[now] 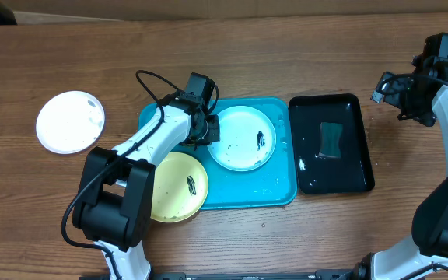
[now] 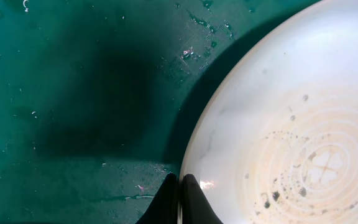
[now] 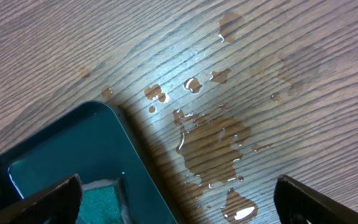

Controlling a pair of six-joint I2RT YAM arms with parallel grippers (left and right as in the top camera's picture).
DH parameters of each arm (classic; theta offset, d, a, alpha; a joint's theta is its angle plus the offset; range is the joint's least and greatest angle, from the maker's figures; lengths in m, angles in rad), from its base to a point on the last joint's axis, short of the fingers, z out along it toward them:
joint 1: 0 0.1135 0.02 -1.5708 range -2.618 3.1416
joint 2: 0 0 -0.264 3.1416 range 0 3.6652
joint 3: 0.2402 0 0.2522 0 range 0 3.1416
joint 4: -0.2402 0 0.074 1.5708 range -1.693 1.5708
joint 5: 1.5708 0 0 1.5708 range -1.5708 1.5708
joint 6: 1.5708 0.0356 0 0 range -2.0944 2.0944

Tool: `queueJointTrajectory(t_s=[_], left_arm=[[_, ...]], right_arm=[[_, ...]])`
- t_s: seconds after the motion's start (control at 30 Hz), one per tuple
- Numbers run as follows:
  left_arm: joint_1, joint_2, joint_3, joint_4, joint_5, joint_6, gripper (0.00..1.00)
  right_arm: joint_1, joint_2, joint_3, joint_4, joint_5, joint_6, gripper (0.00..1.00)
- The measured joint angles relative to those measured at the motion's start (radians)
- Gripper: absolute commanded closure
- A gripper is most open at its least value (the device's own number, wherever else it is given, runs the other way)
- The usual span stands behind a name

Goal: Clean dirty plates on tray and stack at the side

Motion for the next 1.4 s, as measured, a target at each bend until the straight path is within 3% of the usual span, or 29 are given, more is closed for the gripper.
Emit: queueJointTrajectory(t_s=[0.6, 0.8, 0.97, 1.13, 1.4], left_arm=[[0.000, 0.000, 0.000, -0.001, 0.000, 0.001, 0.96], [0.000, 0.000, 0.000, -0.001, 0.000, 0.001, 0.96], [0.000, 0.000, 0.000, -0.001, 0.000, 0.001, 0.96], [0.000, 0.000, 0.000, -0.001, 0.000, 0.001, 0.96], [0.000, 0.000, 0.000, -0.001, 0.000, 0.001, 0.96]], right_arm=[[0.000, 0.000, 0.000, 0.034, -0.008, 0.001, 0.00], [0.003, 0.000, 0.000, -0.057, -0.251, -0.007, 0.01], [0.058, 0.000, -0.001, -0.168, -0.298, -0.034, 0.13], [0.209, 0.000, -0.026, -0.205, -0.184, -0.046, 0.32], [0.352, 0.000, -0.181, -0.071, -0.022, -0.050, 0.32]])
